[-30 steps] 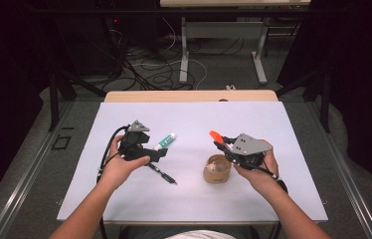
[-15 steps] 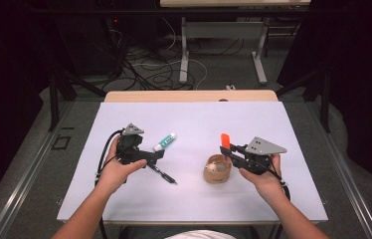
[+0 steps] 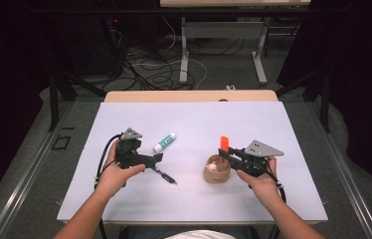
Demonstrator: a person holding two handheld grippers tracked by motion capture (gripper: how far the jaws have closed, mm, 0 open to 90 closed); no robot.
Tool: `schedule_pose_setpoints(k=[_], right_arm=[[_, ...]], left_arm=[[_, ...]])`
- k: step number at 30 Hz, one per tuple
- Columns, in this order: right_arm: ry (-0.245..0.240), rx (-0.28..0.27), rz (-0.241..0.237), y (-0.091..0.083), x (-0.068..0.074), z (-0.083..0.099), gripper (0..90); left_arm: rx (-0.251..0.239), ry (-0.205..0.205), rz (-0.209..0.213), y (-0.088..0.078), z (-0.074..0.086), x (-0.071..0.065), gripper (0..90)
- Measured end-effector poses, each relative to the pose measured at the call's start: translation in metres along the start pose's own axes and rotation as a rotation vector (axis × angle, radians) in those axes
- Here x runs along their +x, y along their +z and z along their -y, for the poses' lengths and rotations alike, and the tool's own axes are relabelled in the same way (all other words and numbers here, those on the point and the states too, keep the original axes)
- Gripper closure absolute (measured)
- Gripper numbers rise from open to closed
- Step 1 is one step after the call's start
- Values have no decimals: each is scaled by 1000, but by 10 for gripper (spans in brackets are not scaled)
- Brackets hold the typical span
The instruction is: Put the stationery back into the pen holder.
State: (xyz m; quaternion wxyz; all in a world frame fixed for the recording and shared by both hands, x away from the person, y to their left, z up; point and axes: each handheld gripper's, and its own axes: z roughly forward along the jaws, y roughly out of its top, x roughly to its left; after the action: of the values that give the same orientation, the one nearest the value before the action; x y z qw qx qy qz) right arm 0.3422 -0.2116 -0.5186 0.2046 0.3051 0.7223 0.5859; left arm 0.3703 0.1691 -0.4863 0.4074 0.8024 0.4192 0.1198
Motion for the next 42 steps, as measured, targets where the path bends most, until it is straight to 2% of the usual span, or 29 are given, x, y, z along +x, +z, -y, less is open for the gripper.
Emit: schedule_pose_setpoints(k=[1,3,4,12,22,31,33,35,37,39,42], right_arm=[[14,6,2,0,1,1,773],[5,29,-2,1,0,3,773],[11,20,2,2,0,4,772],[13,61,11,5,0,11,760],[18,76,21,4,-4,15,729],[66,80,26,3,-5,16,514],[64,101,21,2,-6,15,491],[78,77,21,2,-6,15,479],[76,76,23,1,-6,14,463],[97,76,27,-1,-5,13,447],[102,65,14,-3,-6,11,441]], left_arm=[[0,-8,-1,1,1,0,4],[1,3,1,1,1,0,4],[3,3,3,1,1,0,4],[19,-2,4,2,5,1,4],[31,3,7,4,7,2,4],[38,-4,0,5,8,3,5],[35,0,2,5,9,4,5],[35,1,-2,5,9,4,5],[41,-2,-7,5,9,4,5],[40,-1,-7,5,9,4,5],[39,-3,-9,5,9,5,6]])
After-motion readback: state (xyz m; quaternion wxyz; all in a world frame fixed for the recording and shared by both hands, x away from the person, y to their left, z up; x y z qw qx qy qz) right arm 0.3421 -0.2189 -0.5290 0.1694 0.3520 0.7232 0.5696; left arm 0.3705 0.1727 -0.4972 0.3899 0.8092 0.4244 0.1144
